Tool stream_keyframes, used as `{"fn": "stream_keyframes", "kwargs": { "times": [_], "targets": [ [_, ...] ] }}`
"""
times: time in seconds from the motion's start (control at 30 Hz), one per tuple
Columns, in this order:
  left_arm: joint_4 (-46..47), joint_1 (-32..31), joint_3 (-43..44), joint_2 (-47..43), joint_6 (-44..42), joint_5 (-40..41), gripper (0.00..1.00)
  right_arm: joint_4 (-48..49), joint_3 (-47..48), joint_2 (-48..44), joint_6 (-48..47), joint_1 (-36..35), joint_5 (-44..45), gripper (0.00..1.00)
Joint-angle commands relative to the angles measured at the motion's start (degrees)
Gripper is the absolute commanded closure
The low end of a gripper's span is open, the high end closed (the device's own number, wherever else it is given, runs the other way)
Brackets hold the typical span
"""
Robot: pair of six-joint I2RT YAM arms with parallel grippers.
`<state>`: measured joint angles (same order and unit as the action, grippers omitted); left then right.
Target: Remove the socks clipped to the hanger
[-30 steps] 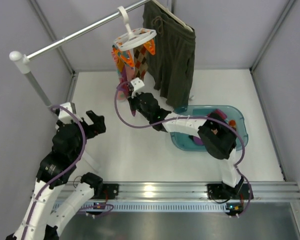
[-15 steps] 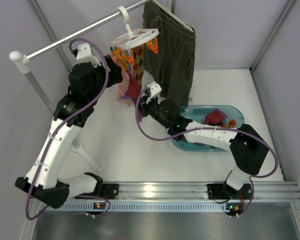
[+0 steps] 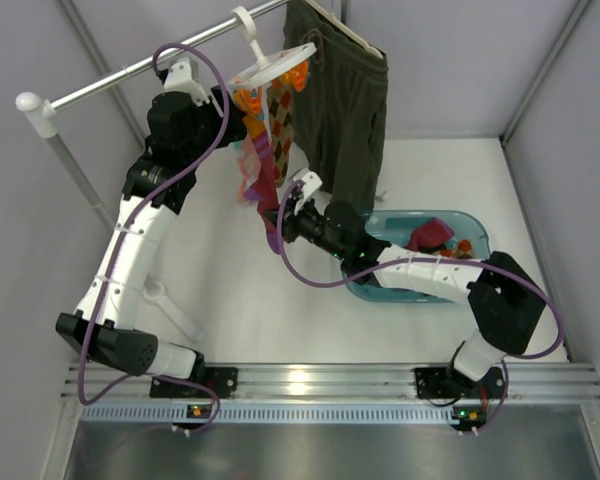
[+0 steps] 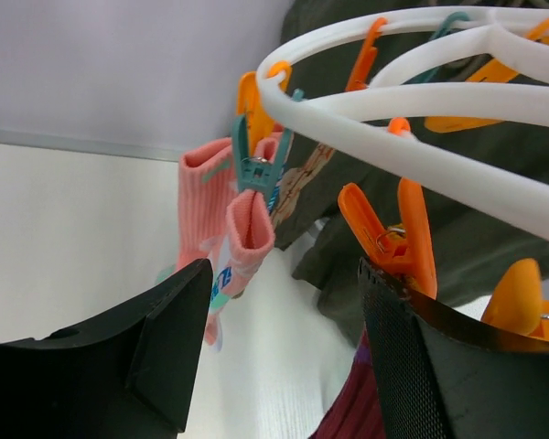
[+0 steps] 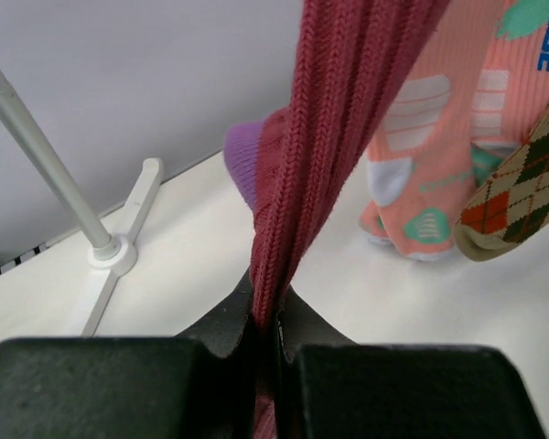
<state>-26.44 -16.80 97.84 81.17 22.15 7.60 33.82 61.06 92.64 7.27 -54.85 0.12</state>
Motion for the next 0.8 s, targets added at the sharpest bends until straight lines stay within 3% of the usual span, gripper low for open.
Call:
{"fn": "stream_keyframes", "kwargs": {
  "times": [0.0, 0.37, 0.57, 0.77],
  "targets": [
    [6.1, 0.2, 2.4, -1.0, 0.3, -6.0, 0.31, 1.3, 0.2, -1.4, 0.5, -0.8, -1.6, 1.0],
    [6.7, 0.3, -6.3, -9.6, 1.7, -2.0, 0.31, -1.5, 3.6, 1.8, -0.4, -0.6, -0.5, 1.0],
    [8.6, 0.2, -5.6, -8.8, 2.3, -5.7, 0.34, -2.2, 4.7, 2.2, -0.8, -0.5, -0.9, 1.0],
    [10.7, 0.3, -0.7, -2.7, 1.8, -7.3, 0.44, -2.7, 5.7, 2.4, -0.7, -0.5, -4.3, 1.0]
  ]
}}
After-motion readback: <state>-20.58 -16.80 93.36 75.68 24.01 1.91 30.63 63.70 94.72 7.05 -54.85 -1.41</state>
